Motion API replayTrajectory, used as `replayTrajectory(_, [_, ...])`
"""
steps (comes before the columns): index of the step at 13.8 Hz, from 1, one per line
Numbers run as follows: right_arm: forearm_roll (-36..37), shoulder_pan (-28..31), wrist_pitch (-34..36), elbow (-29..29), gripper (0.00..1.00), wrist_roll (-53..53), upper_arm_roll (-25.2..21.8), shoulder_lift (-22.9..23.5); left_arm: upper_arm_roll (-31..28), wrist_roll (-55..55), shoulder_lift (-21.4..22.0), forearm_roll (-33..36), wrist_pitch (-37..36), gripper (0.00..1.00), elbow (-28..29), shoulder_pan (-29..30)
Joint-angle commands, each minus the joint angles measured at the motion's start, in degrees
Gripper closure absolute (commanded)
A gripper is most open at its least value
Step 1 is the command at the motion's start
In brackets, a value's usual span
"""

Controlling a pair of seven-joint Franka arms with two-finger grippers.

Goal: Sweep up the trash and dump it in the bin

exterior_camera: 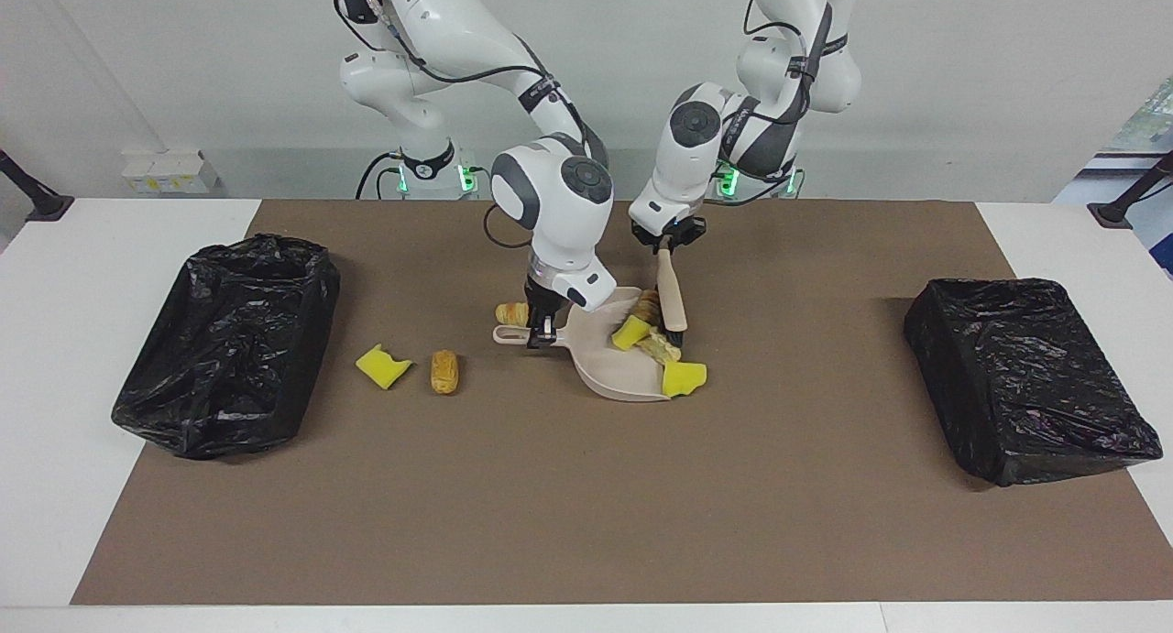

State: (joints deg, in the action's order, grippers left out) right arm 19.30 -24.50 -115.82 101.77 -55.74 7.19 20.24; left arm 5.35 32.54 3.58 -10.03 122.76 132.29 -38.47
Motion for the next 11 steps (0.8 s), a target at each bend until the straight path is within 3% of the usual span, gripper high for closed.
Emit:
replayTrajectory(1, [0.47,0.42,-0.46,0.19,1.0,0.9,0.28,0.5,-0.86,0.33,-1.91,-2.1,1.69,1.0,-3.78,-3.88])
replayTrajectory(3, [0.47,0.59,-0.46,0.45,1.0,0.9,0.37,0.41,-1.04,0.95,-3.58,-2.1,-1.36,1.0,-8.26,-3.11])
replayTrajectory(6, [0.56,1.47,-0.55,0.71,1.0,0.19,0.37,0.41,-1.48,-0.27,-2.27,-1.22,-5.33,1.0,-9.25,1.7])
replayTrajectory(9, [0.47,1.47,-0.55,0.71,1.0,0.46,0.37,0.41,-1.48,-8.95,-3.05,-0.61,-5.6,1.0,-9.51,8.91])
replayTrajectory(11, [0.47,1.47,-0.55,0.71,1.0,0.46,0.37,0.41,-1.48,-15.97,-3.49,3.59,-5.6,1.0,-9.6,12.7])
